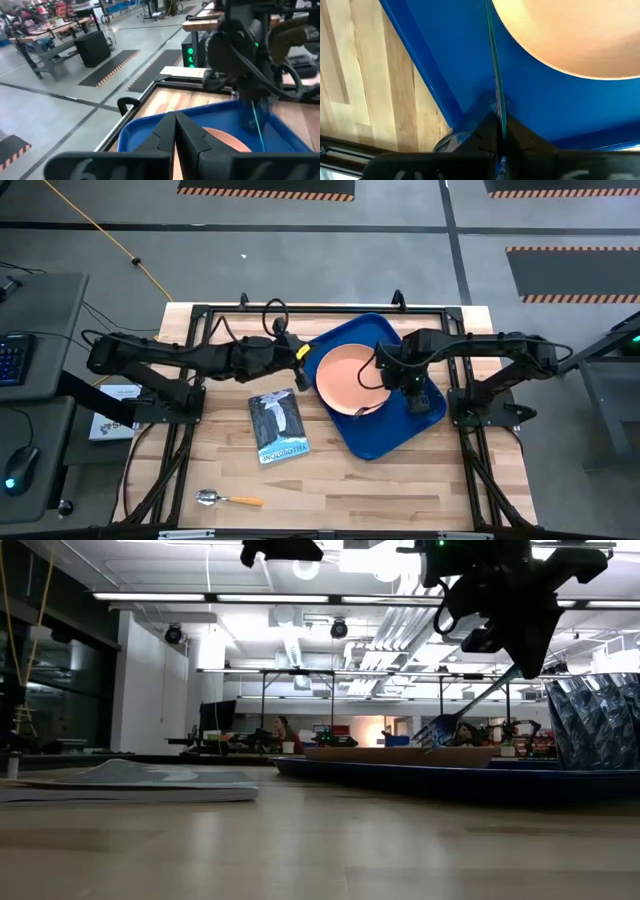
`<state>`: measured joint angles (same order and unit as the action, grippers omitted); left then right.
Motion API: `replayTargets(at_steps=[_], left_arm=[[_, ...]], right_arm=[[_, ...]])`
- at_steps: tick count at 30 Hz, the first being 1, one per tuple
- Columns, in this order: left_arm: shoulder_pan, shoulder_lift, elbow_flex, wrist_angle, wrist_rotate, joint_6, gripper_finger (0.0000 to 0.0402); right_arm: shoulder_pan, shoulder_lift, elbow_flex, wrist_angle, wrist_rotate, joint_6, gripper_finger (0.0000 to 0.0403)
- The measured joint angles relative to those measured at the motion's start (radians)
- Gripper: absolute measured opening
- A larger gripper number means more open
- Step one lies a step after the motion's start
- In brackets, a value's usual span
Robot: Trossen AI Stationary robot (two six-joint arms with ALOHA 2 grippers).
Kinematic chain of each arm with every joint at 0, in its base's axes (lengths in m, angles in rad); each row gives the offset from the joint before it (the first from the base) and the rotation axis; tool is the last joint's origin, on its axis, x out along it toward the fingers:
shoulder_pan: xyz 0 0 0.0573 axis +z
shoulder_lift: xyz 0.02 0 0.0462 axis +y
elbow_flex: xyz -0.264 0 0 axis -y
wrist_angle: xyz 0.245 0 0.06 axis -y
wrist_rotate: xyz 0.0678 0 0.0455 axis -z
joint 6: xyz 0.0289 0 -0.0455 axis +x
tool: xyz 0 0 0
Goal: Pick and place plate/cup/fork/spoon on tray
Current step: Put the iridescent fork on the right side of the brown plate on the blue tray
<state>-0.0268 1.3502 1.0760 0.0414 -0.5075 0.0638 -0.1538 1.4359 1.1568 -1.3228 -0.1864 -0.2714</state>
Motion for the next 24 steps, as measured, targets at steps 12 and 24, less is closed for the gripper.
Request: replayTargets(at_steps=[12, 24], left_arm=[[0.083, -0.054, 0.000, 0.010, -0.032, 0.039, 0.0000], [0.119, -0.044, 0.000, -0.039, -0.015, 0.012, 0.0000]], right_arm=[[-0.003, -0.001, 0.000, 0.036, 0.133, 0.000, 0.0000], [-0.083, -0.001, 0.000, 0.040, 0.068, -0.065, 0.0000]])
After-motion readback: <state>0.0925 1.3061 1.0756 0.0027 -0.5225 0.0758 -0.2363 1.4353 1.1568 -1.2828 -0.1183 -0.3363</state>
